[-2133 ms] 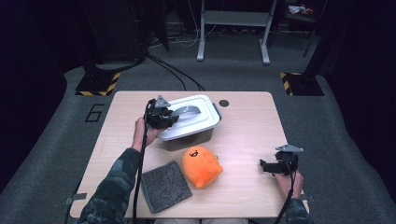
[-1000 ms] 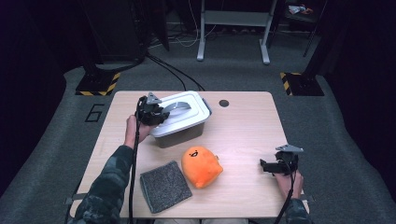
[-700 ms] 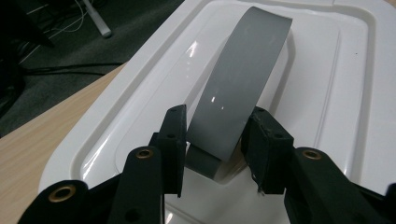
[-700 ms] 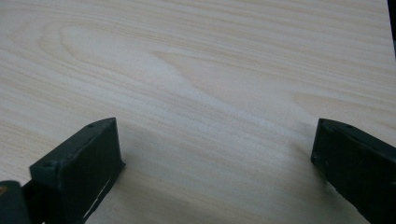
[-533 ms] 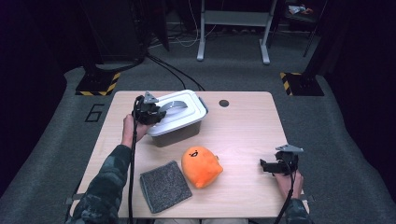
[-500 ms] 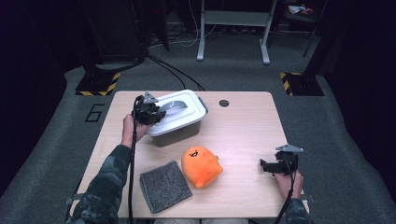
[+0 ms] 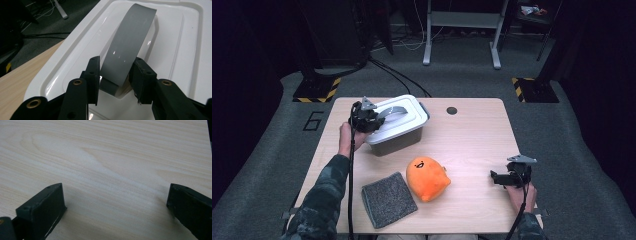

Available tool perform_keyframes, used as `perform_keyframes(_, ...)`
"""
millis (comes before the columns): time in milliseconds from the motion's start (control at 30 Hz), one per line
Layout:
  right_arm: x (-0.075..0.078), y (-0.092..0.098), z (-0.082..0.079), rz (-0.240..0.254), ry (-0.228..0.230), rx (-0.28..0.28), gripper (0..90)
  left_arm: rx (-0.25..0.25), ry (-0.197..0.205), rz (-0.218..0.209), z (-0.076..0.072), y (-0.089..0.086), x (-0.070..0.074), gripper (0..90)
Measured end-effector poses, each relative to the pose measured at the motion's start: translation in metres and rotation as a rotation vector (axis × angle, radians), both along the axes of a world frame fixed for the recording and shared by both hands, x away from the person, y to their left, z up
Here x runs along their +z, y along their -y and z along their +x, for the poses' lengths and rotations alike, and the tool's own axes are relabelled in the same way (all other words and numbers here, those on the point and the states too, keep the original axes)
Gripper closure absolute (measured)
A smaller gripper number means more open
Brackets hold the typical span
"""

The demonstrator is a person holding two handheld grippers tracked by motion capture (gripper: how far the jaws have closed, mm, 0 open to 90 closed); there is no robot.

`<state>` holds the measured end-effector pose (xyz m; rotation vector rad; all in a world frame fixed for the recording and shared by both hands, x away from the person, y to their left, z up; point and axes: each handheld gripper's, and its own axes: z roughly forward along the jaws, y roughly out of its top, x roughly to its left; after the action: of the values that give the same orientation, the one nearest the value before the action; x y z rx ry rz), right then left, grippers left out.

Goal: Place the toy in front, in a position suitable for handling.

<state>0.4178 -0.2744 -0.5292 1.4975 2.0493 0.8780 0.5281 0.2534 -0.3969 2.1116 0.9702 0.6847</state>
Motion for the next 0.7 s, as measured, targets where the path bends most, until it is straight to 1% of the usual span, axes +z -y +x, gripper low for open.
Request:
perform_keyframes(33, 0.000, 0.000, 0.000, 0.000, 0.000, 0.000, 0.8, 0.005, -0.001, -0.010, 0.000, 0.000, 0.000, 61.3)
perform_keyframes(100, 0.000, 0.000, 0.000, 0.000, 0.000, 0.000, 0.8, 0.003, -0.004, 0.003, 0.000, -0.003, 0.000, 61.3)
perform_keyframes(200, 0.000, 0.000, 0.000, 0.000, 0.000, 0.000, 0.8, 0.015, 0.008, 0.002, 0.001, -0.006, 0.000, 61.4)
perform_keyframes(300, 0.000, 0.000, 0.000, 0.000, 0.000, 0.000, 0.8, 0.020, 0.009, 0.003, 0.002, -0.008, 0.000, 61.4)
perform_keyframes(333, 0.000, 0.000, 0.000, 0.000, -0.001, 0.000, 0.8, 0.026, 0.009, -0.010, 0.002, -0.009, -0.001, 61.4)
perform_keyframes(433, 0.000, 0.000, 0.000, 0.000, 0.000, 0.000, 0.8, 0.026, 0.005, 0.004, 0.003, -0.013, 0.000, 61.4)
perform_keyframes(467, 0.000, 0.000, 0.000, 0.000, 0.000, 0.000, 0.8, 0.033, 0.006, -0.002, 0.004, -0.013, 0.000, 61.4)
perform_keyframes(500, 0.000, 0.000, 0.000, -0.001, 0.000, -0.001, 0.8, 0.033, 0.003, 0.006, 0.004, -0.015, 0.000, 61.4)
perform_keyframes(600, 0.000, 0.000, 0.000, 0.000, -0.001, -0.001, 0.8, 0.040, -0.001, 0.010, 0.006, -0.018, 0.001, 61.3)
perform_keyframes(633, 0.000, 0.000, 0.000, 0.000, 0.001, -0.002, 0.8, 0.045, -0.001, 0.005, 0.007, -0.019, 0.001, 61.4)
perform_keyframes(700, 0.000, 0.000, 0.000, 0.000, 0.001, -0.002, 0.8, 0.046, -0.002, 0.006, 0.008, -0.021, 0.001, 61.3)
